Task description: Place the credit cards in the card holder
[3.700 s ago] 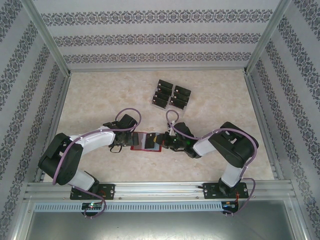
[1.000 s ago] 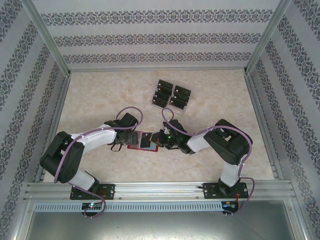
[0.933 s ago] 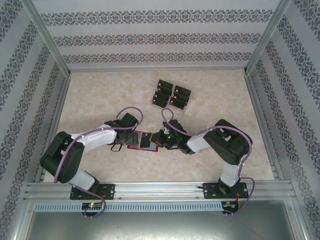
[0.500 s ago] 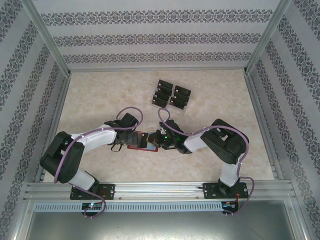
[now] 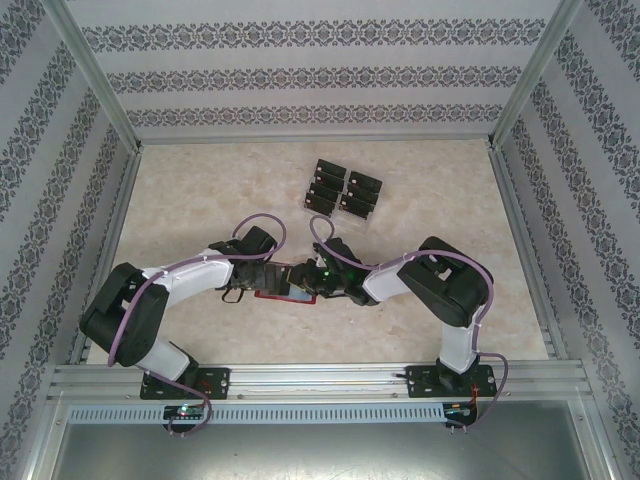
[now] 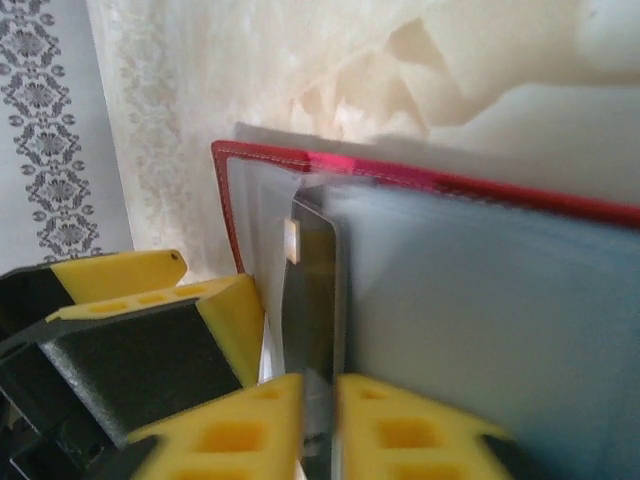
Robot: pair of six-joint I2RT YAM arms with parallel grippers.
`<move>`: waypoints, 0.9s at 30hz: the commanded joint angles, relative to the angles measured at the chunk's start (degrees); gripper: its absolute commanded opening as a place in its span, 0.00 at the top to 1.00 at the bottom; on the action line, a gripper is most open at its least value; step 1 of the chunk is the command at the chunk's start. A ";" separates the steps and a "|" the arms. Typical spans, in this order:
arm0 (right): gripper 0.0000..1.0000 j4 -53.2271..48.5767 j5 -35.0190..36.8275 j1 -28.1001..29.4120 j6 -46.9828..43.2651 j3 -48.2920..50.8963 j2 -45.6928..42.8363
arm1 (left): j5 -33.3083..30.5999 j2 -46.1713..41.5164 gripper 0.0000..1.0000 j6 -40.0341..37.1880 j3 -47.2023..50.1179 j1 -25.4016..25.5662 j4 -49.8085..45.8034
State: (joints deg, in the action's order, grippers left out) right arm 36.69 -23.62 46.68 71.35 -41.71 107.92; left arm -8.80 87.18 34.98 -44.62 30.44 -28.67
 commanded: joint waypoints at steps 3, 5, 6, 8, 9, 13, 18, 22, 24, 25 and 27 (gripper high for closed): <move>0.58 -5.52 0.76 0.79 -3.27 0.18 -2.95 | 1.06 0.71 0.00 0.56 0.76 1.15 -1.53; 0.53 -7.48 1.25 0.79 -4.42 0.40 -4.68 | 0.97 0.63 0.00 0.49 0.59 1.12 -1.81; 0.52 -8.38 1.50 0.76 -4.85 0.57 -5.47 | 0.91 0.55 0.00 0.44 0.37 1.13 -1.96; 0.51 -10.32 2.25 0.70 -6.04 1.08 -7.09 | 0.65 0.32 0.00 0.20 -0.02 1.12 -2.48; 0.51 -10.94 2.58 0.69 -6.29 1.39 -7.65 | 0.64 0.11 0.00 0.15 -0.30 1.12 -2.69; 0.51 -10.76 3.05 0.29 -6.27 3.32 -8.56 | 1.12 -1.56 0.00 -0.23 -1.82 1.18 -4.06; 0.76 -8.18 3.19 -0.18 -5.11 5.34 -7.99 | 2.66 -4.37 0.00 -0.45 -3.77 1.27 -5.16; 0.95 -7.10 3.15 -0.29 -4.77 5.77 -8.05 | 4.46 -5.33 0.00 -0.58 -5.56 2.31 -4.83; 1.00 -7.14 3.19 -0.32 -4.99 5.77 -8.32 | 5.25 -5.10 0.00 -0.53 -6.27 3.12 -4.31; 1.00 -7.16 3.24 -0.36 -5.08 5.77 -8.42 | 5.58 -4.84 0.00 -0.48 -6.52 3.55 -4.01; 1.00 -7.24 3.38 -0.40 -5.08 5.94 -8.55 | 6.13 -3.94 0.00 -0.24 -6.90 4.14 -3.23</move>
State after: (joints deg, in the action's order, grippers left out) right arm 28.47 -21.02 46.61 66.67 -36.34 100.36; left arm -4.08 82.83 35.07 -50.28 33.39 -31.51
